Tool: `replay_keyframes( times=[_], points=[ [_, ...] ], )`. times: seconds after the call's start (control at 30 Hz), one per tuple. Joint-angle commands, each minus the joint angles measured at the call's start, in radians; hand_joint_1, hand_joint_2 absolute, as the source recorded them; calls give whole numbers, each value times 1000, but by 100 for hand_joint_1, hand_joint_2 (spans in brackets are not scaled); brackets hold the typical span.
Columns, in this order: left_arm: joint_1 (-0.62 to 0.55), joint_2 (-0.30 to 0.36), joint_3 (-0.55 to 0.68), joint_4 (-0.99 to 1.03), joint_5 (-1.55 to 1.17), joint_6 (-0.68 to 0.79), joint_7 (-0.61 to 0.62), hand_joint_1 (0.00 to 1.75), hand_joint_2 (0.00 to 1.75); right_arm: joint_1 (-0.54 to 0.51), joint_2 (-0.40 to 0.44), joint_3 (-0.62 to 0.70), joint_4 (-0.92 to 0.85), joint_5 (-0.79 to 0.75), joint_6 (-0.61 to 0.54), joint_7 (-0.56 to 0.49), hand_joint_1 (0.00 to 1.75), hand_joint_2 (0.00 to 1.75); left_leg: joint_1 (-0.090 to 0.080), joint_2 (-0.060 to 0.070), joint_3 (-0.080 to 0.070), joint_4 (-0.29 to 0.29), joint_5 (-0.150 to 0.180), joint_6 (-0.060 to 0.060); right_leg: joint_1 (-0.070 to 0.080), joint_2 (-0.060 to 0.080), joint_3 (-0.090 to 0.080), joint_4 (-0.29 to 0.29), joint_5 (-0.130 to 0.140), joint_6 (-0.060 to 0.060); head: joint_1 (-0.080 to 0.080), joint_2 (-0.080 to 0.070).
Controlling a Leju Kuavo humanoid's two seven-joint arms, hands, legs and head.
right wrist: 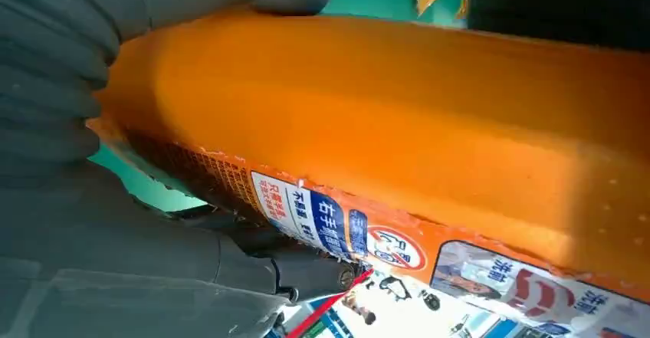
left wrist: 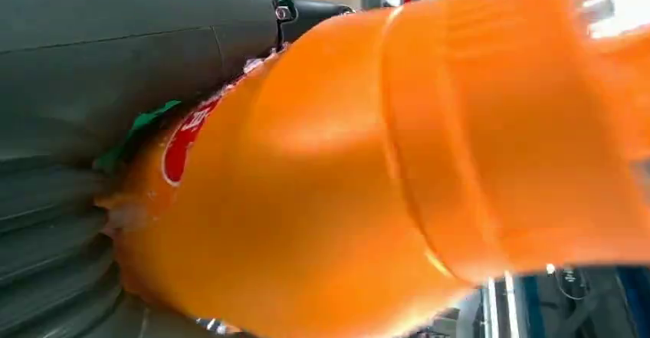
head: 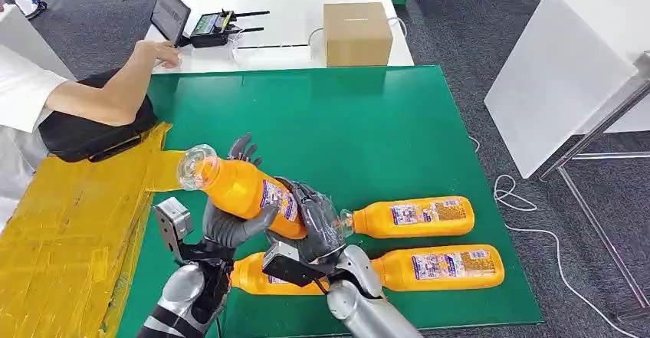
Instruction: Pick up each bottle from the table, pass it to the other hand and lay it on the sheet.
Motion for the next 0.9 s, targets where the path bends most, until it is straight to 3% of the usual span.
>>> replay_keyframes(
  times=[0.03, 0.1, 0.13, 0.17, 0.2, 0.7, 0.9],
  points=[
    [-64, 6, -17, 100, 53, -33, 16, 0, 175, -19, -37, 105, 46, 22, -6, -37, 175, 175, 1, -3, 2, -1, 0, -1, 1, -3, 4, -2, 0, 1, 0, 0],
    [-62, -2, -3, 104, 83, -40, 14, 0, 175, -20, -38, 109, 49, 22, -10, -30, 175, 175, 1, -3, 3, -1, 0, -1, 1, -3, 4, -2, 0, 1, 0, 0],
    [-60, -4, 1, 100, 86, -38, 9, 10, 175, -21, -38, 109, 53, 22, -13, -27, 175, 175, 1, -3, 2, -1, 0, 0, 1, -3, 3, -2, 0, 0, 0, 0],
    [-58, -7, 5, 97, 88, -34, 6, 10, 175, -21, -38, 108, 55, 22, -14, -25, 175, 175, 1, -3, 3, -2, 0, -1, 1, -3, 4, -2, 0, 1, 0, 0],
    [-54, -10, 7, 88, 91, -32, 2, 175, 175, -22, -38, 107, 56, 20, -14, -25, 175, 175, 1, -3, 2, -1, 0, 0, 1, -3, 3, -2, 0, 1, 0, 0],
    [-29, -17, 34, 36, 121, -7, -17, 175, 175, -17, -49, 76, 31, -7, -23, -25, 175, 175, 1, -2, 1, -1, 0, 0, 1, -2, 2, -1, 0, 1, 0, 0],
    [-5, -23, 61, -4, 141, 23, -35, 175, 175, 2, -69, 8, -17, -76, -23, -36, 175, 175, 0, -2, 1, 0, 0, 0, 1, -2, 1, -1, 0, 1, 0, 0]
  ],
)
